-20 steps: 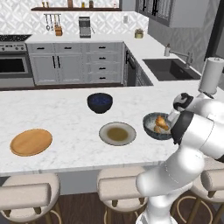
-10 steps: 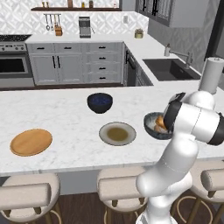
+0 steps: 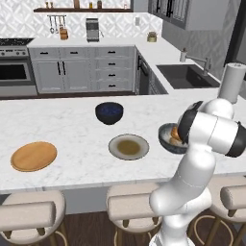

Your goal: Pick the chicken drumstick and sweet potato from their plates and place them in the bowl. Then put the bowl in the fridge.

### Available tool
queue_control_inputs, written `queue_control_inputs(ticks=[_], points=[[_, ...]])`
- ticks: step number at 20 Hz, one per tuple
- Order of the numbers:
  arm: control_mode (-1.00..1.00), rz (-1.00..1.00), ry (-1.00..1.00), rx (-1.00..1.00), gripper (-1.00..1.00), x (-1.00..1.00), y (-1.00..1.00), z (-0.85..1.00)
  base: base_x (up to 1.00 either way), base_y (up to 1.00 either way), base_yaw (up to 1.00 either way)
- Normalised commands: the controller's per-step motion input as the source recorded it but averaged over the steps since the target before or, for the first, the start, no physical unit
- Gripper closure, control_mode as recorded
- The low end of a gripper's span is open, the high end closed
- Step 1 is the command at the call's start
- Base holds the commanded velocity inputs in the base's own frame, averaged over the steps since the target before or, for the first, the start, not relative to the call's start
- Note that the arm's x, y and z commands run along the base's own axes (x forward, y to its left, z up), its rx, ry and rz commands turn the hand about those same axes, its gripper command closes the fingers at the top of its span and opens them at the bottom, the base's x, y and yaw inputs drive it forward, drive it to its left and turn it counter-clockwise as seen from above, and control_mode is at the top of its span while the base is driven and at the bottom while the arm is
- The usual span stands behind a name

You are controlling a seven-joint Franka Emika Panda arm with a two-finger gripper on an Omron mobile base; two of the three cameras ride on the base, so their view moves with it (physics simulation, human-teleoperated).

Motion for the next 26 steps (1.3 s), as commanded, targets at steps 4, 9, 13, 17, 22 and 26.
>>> queue_control_inputs(ticks=[4, 9, 13, 17, 22, 26], points=[[-1.0, 0.0, 0.0, -0.02, 1.0, 0.02, 0.34, -0.13, 0.0, 0.0, 0.0], [-1.0, 0.0, -0.04, 0.0, 1.0, -0.01, 0.14, -0.06, 0.0, 0.0, 0.0], [-1.0, 0.0, -0.1, -0.03, 1.0, -0.28, 0.03, 0.3, 0.0, 0.0, 0.0], [-1.0, -0.07, -0.01, -0.26, 1.0, -0.7, 0.23, 0.85, 0.0, 0.0, 0.0], [-1.0, -0.13, 0.0, -0.44, 1.0, -0.57, 0.51, 0.83, 0.0, 0.0, 0.0], [-1.0, -0.19, -0.19, -0.22, 1.0, -0.73, 0.36, 0.35, 0.0, 0.0, 0.0]])
